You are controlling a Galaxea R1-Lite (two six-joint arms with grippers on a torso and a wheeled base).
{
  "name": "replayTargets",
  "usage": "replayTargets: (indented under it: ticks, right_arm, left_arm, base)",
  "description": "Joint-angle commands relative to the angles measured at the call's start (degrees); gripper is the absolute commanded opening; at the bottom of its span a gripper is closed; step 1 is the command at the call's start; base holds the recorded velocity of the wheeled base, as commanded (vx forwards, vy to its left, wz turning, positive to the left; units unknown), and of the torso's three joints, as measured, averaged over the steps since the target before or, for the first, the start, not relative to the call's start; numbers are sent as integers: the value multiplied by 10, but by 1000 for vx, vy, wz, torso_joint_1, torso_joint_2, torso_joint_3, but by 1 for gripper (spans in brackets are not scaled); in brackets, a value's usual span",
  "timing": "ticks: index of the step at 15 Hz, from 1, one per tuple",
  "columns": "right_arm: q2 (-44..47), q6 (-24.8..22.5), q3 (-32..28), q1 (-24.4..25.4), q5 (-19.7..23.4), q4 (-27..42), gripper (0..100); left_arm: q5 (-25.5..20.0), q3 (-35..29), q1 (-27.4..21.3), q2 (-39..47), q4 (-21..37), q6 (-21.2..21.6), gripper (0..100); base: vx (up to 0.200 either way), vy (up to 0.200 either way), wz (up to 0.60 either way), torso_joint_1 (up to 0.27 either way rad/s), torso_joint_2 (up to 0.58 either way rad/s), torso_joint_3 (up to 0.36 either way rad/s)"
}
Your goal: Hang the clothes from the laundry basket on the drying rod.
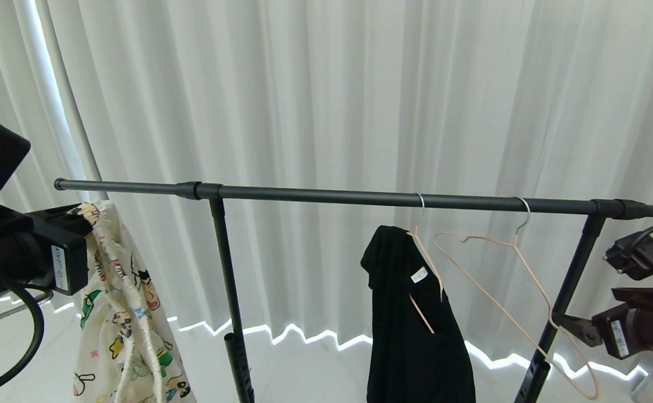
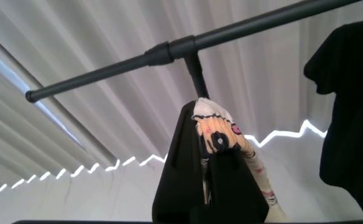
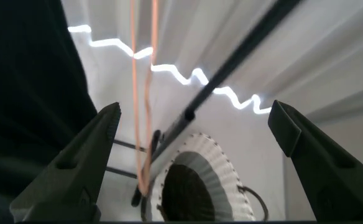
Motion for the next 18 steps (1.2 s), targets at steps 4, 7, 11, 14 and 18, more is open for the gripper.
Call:
replayTargets:
  ticks: [4,7,11,14,18]
  right_arm:
    - [161,-29,-1,-45,85,-102,100]
    - [194,-51,-17,-89,133,-118,100]
    - [218,-76,-34,-112,204,-118,100]
    - [247,-76,-59,-120,231,-119,100]
    - [250,-76,-49,-110,252,-118,100]
  left_arm:
    - [-13,-1,1,-1,-24,1,0]
    - [-15,-1,1,-1,-25,0,0]
    - [-16,-3,1,-2,-25,0,0]
    - [-16,-4,1,-3,-25,1,0]
    - [-16,-4,1,-1,-25,1,0]
  base:
    - [0,0,0,0,0,0]
    - [0,0,0,0,0,0]
    - [0,0,0,0,0,0]
    - [0,0,0,0,0,0]
    - [0,0,0,0,0,0]
